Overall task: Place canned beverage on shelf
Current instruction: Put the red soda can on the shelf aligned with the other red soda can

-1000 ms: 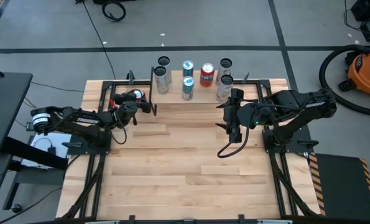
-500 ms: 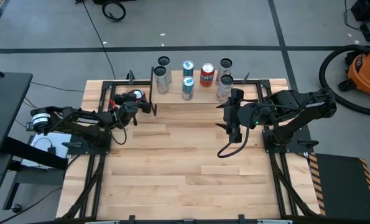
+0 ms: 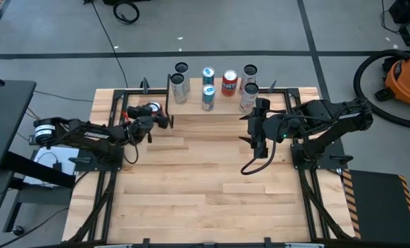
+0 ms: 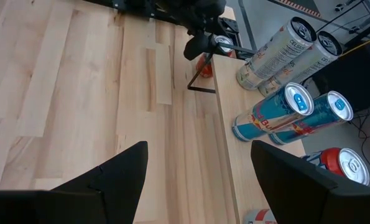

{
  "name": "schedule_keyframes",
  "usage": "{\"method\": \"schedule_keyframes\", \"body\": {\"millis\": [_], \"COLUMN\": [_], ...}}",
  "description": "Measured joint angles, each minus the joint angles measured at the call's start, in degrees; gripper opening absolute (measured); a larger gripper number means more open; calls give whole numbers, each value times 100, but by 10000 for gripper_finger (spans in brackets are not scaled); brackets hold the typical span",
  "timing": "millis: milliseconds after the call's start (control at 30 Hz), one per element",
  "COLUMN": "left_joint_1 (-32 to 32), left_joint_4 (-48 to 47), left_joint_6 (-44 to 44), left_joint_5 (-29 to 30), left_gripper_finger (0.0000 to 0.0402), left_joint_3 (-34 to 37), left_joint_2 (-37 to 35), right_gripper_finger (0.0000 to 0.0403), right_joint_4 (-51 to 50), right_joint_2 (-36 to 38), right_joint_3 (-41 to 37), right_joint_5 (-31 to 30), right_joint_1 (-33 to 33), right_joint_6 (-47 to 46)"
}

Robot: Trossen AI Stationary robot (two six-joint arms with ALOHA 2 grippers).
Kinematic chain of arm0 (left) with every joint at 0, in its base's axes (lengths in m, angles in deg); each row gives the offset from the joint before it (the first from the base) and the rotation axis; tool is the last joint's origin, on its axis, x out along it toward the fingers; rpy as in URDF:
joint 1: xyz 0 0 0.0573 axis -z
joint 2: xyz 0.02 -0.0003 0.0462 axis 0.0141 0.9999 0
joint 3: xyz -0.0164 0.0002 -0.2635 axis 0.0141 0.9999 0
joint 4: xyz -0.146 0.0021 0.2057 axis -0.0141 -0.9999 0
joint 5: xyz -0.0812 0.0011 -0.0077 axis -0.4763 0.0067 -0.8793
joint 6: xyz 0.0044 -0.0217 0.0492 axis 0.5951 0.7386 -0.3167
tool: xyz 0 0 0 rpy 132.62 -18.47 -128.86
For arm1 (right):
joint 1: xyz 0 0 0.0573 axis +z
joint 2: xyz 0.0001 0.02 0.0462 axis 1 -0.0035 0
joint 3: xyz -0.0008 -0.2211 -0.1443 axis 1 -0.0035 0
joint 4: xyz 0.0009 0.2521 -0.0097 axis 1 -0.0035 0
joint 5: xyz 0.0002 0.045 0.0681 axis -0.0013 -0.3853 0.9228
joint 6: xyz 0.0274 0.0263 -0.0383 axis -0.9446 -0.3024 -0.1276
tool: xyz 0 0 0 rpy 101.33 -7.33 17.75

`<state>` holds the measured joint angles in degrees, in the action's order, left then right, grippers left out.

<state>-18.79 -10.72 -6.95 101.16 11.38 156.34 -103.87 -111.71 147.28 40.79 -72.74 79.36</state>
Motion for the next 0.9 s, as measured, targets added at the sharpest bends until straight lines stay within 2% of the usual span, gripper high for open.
{"method": "schedule_keyframes", "body": {"millis": [267, 533, 900], "left_joint_1": [252, 698, 1394], "left_joint_4": [-190, -866, -843], "left_joint_6": [0, 528, 649], "left_joint_5": [46, 351, 676], "left_gripper_finger": [253, 248, 248], "left_joint_3": [20, 17, 15], "left_joint_2": [-370, -724, -959], "right_gripper_finger": [295, 295, 295], "right_joint_4": [-2, -2, 0], "right_joint_2": [0, 0, 0], "right_joint_3": [0, 0, -1], "right_joint_5": [0, 40, 162], "right_joint_1": [0, 0, 0], "right_joint_6": [4, 9, 18]}}
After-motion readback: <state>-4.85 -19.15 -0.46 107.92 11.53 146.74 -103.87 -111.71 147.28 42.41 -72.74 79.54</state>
